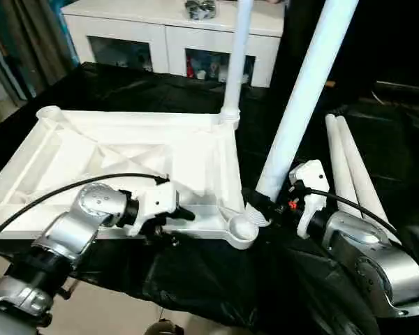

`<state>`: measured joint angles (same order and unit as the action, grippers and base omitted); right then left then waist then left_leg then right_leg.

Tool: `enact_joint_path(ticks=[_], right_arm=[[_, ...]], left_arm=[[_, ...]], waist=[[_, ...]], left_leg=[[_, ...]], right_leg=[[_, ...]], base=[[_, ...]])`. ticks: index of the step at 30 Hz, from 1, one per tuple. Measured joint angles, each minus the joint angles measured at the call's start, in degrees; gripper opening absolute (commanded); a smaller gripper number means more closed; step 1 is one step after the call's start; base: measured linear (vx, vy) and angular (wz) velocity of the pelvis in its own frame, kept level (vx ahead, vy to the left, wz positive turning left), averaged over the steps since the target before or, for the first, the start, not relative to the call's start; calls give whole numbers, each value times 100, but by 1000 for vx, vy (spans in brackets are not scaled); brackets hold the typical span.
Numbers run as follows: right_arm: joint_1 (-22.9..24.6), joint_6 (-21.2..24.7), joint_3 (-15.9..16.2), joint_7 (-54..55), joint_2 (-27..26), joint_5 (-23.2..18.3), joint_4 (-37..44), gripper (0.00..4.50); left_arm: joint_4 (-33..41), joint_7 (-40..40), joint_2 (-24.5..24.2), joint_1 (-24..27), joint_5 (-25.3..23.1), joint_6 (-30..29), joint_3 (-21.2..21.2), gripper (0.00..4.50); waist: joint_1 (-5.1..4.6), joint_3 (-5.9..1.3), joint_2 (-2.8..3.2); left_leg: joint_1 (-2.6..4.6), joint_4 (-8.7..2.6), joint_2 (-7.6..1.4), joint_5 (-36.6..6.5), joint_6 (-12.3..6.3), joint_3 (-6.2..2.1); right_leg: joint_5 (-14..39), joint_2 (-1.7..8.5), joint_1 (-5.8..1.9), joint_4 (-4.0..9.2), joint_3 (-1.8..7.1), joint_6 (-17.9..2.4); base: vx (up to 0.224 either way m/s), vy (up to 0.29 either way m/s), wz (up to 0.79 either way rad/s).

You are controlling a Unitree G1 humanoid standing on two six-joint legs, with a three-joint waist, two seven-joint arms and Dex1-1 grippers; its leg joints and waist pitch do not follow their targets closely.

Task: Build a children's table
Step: Insert table leg to table base

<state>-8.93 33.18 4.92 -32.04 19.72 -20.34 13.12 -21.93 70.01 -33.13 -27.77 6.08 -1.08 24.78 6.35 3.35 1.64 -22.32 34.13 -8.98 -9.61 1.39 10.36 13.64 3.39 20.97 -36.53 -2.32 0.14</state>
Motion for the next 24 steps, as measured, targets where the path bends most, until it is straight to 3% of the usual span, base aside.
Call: enact_joint_path(ticks=[5,19,21,24], right_arm=[[27,-3,-3,9,5,-2,6,193],[-82,-115,-5,-92,18,-3,-36,193],[-141,-124,-5,-93,17,-3,-39,193],[-206,-155,-4,-101,18,1,-92,193]], left_arm=[[-457,53,176,-100,-86,261,18,181],[-877,355,232,-193,88,394,-157,63],[-943,381,239,-210,89,434,-176,63],[-929,412,316,-178,134,321,-267,31]], waist=[[2,-27,92],[6,-27,85],[6,-27,85],[7,-24,60]], left_leg=[[5,0,0,0,0,0],[7,0,-1,0,0,2],[7,0,-1,0,0,2],[8,0,-3,0,0,4]], right_leg=[[0,0,0,-9,0,-1],[1,0,5,-15,3,-3],[2,0,6,-15,3,-3],[2,1,6,-18,2,-3]], base=[[0,0,0],[0,0,0],[0,0,0],[0,0,0]])
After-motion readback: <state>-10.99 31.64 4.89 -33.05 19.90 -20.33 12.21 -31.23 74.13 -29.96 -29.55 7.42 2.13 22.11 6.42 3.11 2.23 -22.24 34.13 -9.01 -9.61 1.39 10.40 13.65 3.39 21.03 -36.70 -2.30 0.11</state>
